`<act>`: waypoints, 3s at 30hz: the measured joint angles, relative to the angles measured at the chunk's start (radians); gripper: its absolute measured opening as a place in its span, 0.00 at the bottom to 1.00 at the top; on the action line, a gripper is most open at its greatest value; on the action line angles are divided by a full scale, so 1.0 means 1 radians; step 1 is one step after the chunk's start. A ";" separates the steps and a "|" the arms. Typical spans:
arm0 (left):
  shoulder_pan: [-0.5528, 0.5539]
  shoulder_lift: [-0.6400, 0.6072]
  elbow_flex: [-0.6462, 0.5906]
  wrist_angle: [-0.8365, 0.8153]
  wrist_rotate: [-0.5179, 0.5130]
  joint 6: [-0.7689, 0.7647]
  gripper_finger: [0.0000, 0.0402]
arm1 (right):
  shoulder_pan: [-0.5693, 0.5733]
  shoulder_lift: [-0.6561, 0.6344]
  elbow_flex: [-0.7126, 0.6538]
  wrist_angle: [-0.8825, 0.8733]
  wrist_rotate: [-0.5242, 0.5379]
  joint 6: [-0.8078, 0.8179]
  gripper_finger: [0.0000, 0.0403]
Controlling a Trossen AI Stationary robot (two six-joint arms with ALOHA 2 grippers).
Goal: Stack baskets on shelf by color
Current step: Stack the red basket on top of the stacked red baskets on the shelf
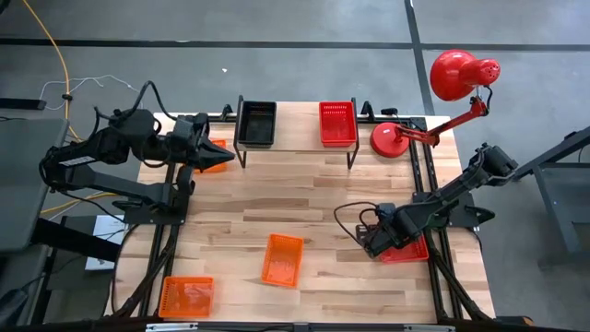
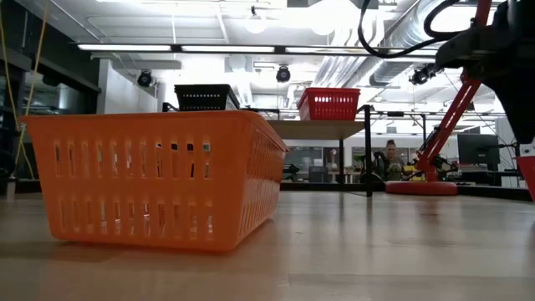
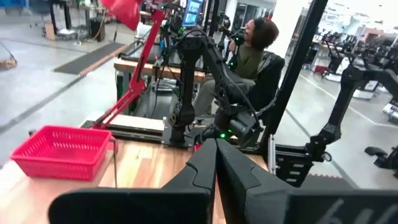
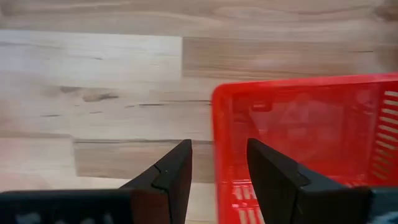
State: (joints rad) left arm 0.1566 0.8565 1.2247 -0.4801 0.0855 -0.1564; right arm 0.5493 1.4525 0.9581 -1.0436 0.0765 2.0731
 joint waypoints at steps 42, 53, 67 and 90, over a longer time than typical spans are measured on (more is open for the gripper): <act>0.000 -0.037 0.000 -0.023 -0.006 -0.065 0.00 | -0.132 0.031 0.486 0.130 -0.053 -1.151 0.00; 0.000 -0.039 0.000 -0.041 0.033 -0.055 0.00 | -0.245 0.033 0.909 -0.022 0.420 -1.880 0.00; 0.000 -0.027 0.000 -0.040 0.007 -0.050 0.00 | -0.741 0.048 0.945 -0.176 0.293 -2.467 0.00; 0.000 -0.028 0.000 -0.037 -0.180 -0.077 0.00 | -0.899 0.301 0.903 -0.310 0.206 -2.650 0.00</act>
State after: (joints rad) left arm 0.1570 0.8284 1.2243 -0.5171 -0.0944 -0.2329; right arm -0.3492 1.7539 1.8614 -1.3531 0.2825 -0.5766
